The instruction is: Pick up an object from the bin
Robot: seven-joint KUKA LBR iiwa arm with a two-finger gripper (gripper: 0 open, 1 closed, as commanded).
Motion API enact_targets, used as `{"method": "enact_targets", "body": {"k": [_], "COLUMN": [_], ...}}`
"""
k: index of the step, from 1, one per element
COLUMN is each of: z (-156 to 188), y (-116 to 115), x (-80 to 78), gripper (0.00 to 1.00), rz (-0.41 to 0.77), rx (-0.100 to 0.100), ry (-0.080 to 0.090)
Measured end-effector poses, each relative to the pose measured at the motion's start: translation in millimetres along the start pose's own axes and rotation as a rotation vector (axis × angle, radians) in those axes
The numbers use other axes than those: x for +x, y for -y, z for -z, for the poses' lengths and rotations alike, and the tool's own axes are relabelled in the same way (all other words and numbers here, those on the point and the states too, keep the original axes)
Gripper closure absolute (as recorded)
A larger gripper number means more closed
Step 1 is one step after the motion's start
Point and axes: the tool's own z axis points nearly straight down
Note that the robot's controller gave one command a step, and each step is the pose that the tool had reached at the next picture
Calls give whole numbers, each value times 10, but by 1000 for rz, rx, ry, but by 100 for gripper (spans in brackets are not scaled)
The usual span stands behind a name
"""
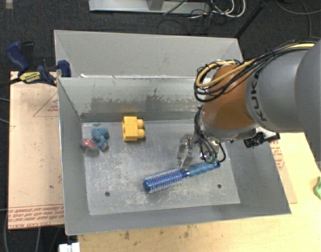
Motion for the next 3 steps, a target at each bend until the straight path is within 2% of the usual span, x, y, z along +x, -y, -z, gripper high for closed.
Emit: {"method": "enact_targets", "body": {"k": [1,2,3], "z": [-4,-385,-378], "y": [9,183,177], "x": [6,639,612], "gripper": [0,0,100], "rz": [0,266,265], "rx": [2,2,0], "ry": [-2,-9,1]}}
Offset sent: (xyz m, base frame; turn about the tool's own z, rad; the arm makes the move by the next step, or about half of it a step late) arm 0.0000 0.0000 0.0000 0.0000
